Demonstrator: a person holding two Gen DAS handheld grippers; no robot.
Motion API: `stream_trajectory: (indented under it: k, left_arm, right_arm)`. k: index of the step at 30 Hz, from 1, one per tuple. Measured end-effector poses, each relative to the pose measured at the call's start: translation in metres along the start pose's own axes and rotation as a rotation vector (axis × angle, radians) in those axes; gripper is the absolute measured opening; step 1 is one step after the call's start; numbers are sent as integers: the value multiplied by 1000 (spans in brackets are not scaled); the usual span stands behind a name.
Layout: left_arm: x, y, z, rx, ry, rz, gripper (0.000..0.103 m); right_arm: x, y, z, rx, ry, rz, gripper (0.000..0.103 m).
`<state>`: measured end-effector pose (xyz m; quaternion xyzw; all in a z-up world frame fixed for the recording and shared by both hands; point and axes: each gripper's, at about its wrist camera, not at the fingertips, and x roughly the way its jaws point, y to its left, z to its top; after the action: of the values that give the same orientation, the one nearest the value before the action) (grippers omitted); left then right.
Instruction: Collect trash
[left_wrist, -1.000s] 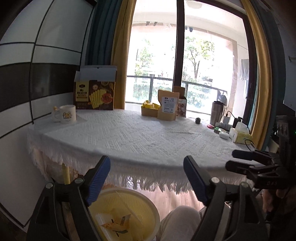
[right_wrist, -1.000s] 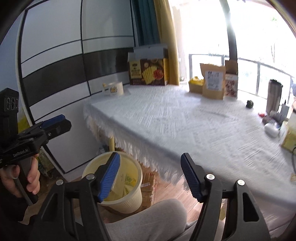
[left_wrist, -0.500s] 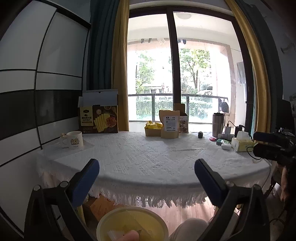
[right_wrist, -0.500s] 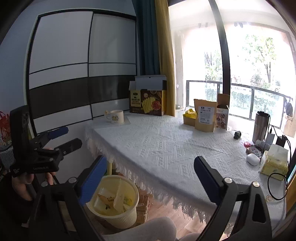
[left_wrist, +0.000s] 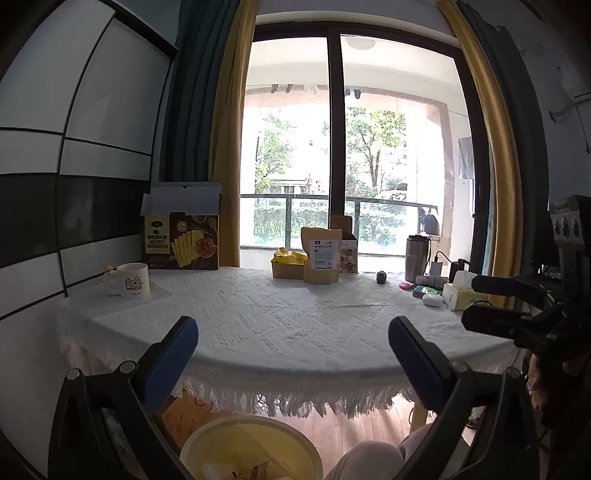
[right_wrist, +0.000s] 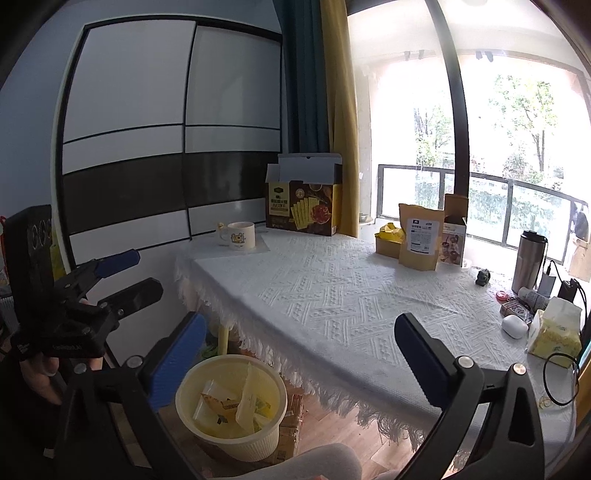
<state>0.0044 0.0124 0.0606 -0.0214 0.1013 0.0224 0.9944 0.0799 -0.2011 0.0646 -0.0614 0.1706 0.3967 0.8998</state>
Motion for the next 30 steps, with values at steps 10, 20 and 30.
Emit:
stream_trajectory:
  k: [10,20,30]
  left_arm:
    - [18,8,-13,-23,46,-17,103]
    - [24,12,-15,-23,44,4,103]
    - [26,13,-15,-26,46,5,103]
  right_arm:
    - [23,-2,-8,25,29,-2,102]
    - [36,-9,-13,37,52,-10,102]
    - [40,-9,-14,38,55,-10,102]
